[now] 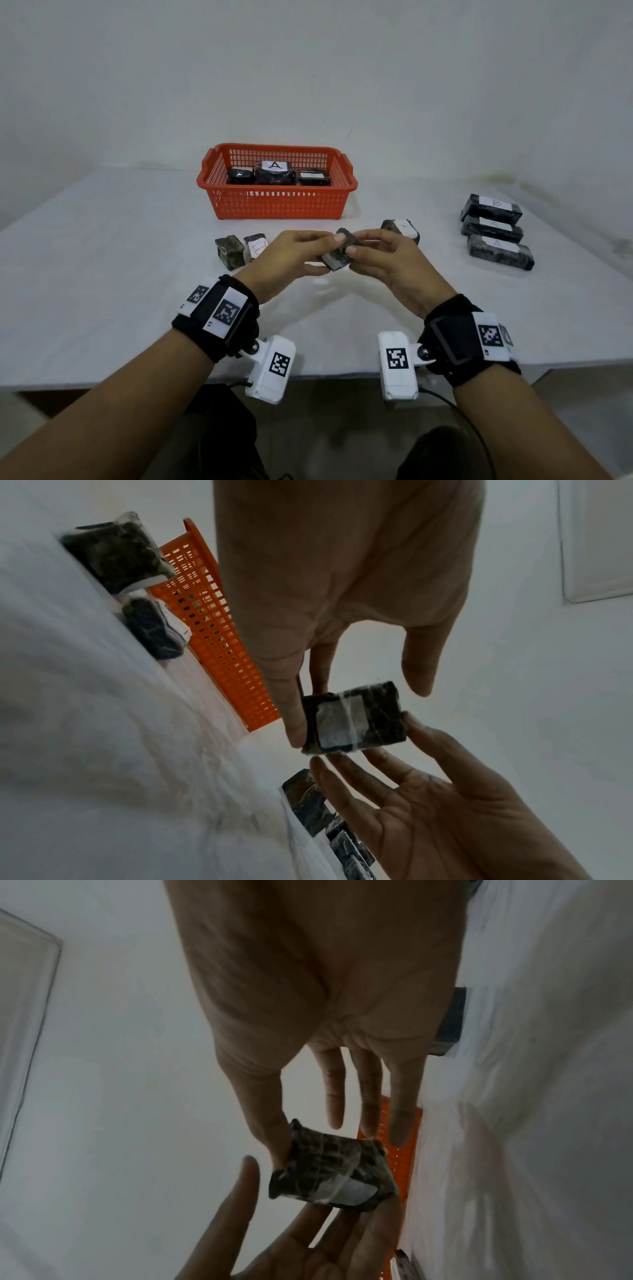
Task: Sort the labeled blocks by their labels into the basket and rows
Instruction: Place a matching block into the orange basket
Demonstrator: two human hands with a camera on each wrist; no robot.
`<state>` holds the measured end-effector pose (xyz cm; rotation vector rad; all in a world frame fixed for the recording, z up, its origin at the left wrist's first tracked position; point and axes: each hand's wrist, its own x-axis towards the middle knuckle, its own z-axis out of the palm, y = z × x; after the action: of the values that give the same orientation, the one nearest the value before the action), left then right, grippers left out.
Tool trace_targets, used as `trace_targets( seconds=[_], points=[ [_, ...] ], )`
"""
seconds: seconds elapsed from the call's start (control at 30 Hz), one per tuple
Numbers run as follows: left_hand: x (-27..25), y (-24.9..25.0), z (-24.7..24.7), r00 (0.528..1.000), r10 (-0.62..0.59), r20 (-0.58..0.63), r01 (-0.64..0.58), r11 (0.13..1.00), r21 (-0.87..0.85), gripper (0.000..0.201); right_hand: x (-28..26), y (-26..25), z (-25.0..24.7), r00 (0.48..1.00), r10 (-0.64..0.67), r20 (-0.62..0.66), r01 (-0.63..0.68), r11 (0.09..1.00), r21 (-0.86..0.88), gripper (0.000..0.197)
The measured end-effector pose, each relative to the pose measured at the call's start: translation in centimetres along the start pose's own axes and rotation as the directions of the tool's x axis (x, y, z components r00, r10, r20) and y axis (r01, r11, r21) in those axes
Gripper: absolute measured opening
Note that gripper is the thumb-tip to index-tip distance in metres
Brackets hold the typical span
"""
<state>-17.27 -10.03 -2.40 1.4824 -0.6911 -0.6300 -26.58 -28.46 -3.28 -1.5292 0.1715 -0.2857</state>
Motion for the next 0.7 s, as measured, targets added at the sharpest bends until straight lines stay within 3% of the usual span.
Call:
trace_targets(
  seconds=[0.17,0.47,0.7],
  points=[
    [0.05,-0.25,0.02,0.996,0.017,-0.092,-0.019,1.000,-0.021,0.023,-0.05,0.22,0.43,0.995,0.080,0.061,-0.083,0.995,0.053,0.035],
    [-0.41,-0.22,-0.45,0.999,0.035,-0.001,-0.035,0.996,-0.080,0.034,0.38,0.50,0.51,1.000,-0.002,0.025,0.001,1.000,0.030,0.033],
    [-0.27,-0.33,-0.55,0.996,0.058,-0.073,-0.064,0.994,-0.089,0.029,0.13,0.08,0.50,0.997,0.045,0.065,-0.051,0.994,0.100,0.058]
  ],
)
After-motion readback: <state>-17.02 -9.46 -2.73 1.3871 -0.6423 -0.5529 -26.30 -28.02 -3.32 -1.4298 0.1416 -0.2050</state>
